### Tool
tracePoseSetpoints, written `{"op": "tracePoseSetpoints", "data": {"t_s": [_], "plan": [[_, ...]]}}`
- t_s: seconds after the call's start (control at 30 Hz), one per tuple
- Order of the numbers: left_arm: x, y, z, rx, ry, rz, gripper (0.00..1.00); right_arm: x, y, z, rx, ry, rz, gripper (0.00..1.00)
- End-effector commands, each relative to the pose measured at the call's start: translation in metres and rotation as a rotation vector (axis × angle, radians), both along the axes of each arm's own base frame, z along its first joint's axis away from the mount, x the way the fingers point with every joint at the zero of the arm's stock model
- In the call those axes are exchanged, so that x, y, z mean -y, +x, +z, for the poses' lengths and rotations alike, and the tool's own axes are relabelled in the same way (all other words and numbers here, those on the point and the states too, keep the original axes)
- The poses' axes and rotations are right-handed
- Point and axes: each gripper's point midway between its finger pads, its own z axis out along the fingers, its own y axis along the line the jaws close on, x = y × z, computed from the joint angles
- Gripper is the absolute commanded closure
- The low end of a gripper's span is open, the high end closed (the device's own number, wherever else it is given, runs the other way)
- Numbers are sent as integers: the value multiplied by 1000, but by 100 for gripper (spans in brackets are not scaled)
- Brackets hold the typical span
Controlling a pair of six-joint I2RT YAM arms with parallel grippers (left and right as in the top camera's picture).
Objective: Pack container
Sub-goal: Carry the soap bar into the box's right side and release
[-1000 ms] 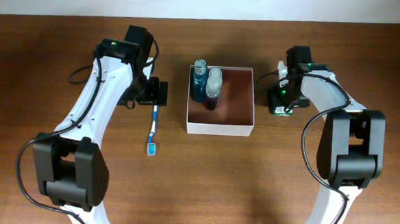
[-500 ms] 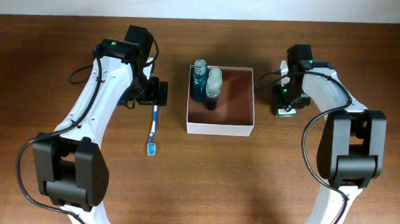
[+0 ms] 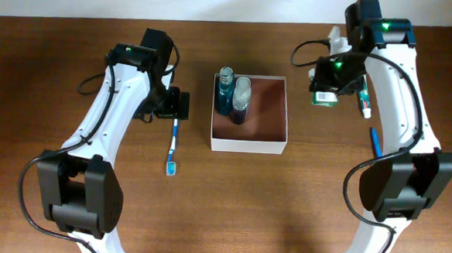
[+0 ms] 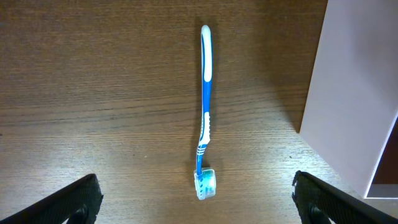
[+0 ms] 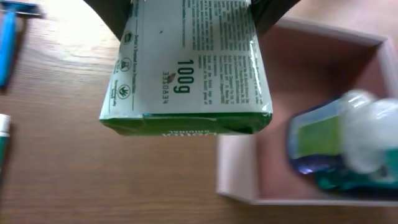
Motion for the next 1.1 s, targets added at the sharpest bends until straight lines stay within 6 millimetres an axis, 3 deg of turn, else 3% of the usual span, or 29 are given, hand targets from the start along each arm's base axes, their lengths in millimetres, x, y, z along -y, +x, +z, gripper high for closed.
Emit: {"op": "tracePoseSetpoints", "data": {"t_s": [0.0,0.27,0.53,0.83,1.07], "plan": [[0,-1,4,12,-2,-1,1,-38,-8,10,1,82,61,64],[0,-1,4,12,-2,-2,1,-81,-2,4,38,96,92,60],[0,-1,4,12,-2,-2,1,-95,1,-23,32,104,88,60],[0,-1,4,12,-2,-1,1,-105,-2,-41,26,103,112,52],[0,-1,4,12,-2,-2,1,-105,-1,-42,28,103,112,16]]}}
